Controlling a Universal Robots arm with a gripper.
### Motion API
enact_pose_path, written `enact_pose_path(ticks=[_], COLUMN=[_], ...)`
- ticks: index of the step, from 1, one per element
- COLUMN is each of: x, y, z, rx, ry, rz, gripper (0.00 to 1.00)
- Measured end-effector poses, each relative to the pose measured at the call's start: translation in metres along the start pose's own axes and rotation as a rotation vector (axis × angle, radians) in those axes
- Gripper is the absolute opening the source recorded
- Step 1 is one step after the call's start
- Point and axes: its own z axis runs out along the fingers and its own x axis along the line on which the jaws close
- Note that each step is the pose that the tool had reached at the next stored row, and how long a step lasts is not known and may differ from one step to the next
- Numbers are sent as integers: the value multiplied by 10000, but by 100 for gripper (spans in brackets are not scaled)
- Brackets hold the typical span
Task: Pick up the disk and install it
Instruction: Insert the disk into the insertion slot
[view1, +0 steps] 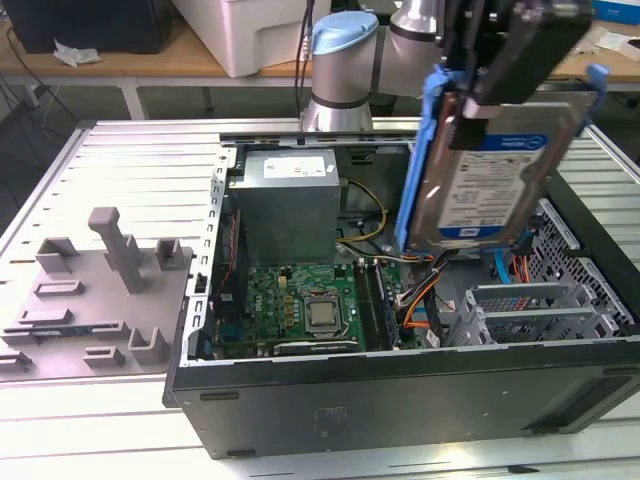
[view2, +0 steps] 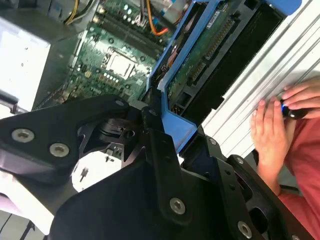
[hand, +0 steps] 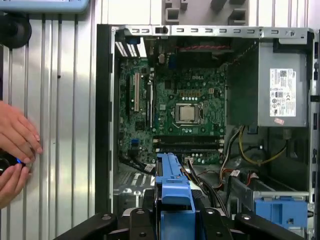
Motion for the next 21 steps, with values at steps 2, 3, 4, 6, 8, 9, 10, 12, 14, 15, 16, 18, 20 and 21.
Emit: enact_pose_path(ticks=[2,3,4,6,8,9,10,12,14,15,16,18,20,21], x=[31,45,54,78,102,113,126,163,196,209,227,234,234,234], y=[-149,-212,-255,-354,-447,-478,-502,-530,-538,-543,-551,-559,-559,-559], z=[-1,-2,-3,-4,-4,-5,-5,-5,-4,-4,-3,-3,-4,-4], rx=[-6,-9,-11,-15,-19,-21,-24,-27,-27,-26,-26,-26,-26,-26], ry=[-5,-6,-8,-10,-11,-11,-11,-11,-11,-11,-12,-15,-17,-17], rz=[0,2,1,1,-1,0,0,-1,0,0,0,1,1,1], gripper=[37,37,37,37,37,37,37,37,37,37,37,37,37,37])
